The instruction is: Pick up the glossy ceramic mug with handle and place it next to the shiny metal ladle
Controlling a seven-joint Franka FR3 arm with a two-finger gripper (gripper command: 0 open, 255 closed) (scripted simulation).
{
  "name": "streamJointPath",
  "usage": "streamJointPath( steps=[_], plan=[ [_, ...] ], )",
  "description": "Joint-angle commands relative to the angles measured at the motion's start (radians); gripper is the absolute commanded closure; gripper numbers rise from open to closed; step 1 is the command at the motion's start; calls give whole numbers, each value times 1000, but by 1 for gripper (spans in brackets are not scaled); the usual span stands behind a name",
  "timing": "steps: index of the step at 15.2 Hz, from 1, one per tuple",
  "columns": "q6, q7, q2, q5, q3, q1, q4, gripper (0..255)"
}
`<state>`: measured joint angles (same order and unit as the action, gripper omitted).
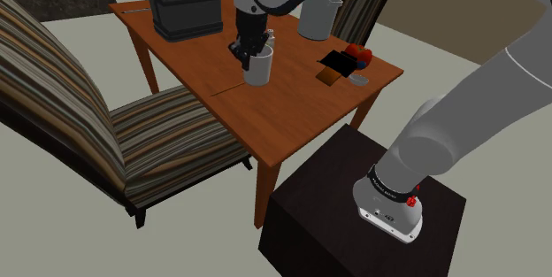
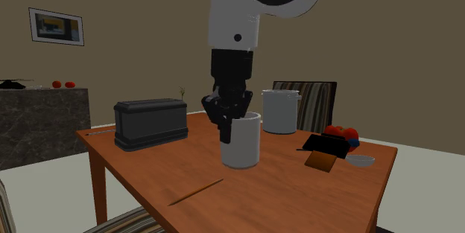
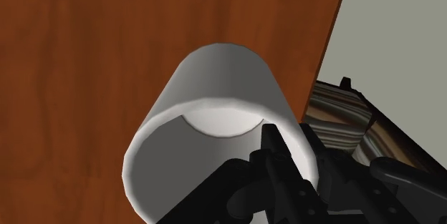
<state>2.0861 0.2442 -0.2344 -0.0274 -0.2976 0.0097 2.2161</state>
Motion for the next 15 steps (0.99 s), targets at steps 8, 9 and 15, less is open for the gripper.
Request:
streamJointPath(
  steps=[8,9,15],
  plan=[
    [-102,-35,-50,14,21,-5,-55,255],
    [-101,-59,-79,19,36,-10,-26,255],
    [-106,-197,-241,27,138,-38,124,255]
  ],
)
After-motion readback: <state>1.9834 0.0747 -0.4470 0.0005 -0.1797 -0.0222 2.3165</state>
